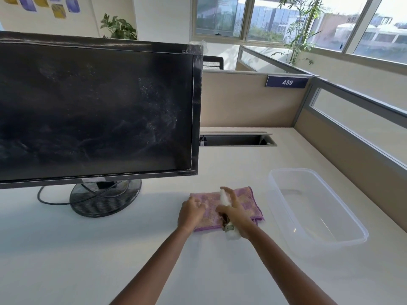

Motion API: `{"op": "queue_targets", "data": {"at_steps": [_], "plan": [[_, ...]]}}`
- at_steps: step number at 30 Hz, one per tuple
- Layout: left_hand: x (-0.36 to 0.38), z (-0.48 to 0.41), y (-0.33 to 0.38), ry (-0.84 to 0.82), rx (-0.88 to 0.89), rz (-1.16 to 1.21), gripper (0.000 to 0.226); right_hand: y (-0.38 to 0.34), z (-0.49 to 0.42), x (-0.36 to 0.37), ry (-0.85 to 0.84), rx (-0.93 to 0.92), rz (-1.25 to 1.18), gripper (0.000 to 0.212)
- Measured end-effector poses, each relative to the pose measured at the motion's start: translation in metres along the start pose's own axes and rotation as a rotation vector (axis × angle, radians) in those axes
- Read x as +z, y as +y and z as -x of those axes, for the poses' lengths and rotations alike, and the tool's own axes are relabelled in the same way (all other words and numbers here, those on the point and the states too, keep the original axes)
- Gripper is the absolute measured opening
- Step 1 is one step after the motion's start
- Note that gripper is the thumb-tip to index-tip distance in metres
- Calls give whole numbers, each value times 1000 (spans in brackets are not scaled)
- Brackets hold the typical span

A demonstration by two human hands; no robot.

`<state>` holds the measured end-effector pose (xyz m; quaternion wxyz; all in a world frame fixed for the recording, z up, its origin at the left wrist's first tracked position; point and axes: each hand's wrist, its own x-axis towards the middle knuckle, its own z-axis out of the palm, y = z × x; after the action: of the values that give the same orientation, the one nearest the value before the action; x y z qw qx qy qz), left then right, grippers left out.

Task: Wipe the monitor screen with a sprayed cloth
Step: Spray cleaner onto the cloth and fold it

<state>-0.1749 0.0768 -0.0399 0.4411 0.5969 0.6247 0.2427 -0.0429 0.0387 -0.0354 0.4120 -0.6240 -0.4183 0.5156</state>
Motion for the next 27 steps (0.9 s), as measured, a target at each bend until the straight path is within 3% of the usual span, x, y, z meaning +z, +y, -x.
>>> {"op": "queue_targets", "data": {"at_steps": [4, 8, 13, 18, 27], "plan": [[3, 7, 19, -205, -79, 563, 25, -15, 7, -3, -302, 97, -315, 37], [1, 6, 19, -233, -145, 774, 22, -16, 12, -6, -399, 132, -493, 32], [-3, 6, 20, -256, -194, 787, 18, -13, 19, -10, -446, 112, -291, 28], [-3, 8, 25, -211, -213, 746, 18, -4, 22, -12, -411, 36, -81, 55], [-7, 7, 27, -352, -99, 814, 16, -4, 20, -19, -521, 69, -410, 39]]}}
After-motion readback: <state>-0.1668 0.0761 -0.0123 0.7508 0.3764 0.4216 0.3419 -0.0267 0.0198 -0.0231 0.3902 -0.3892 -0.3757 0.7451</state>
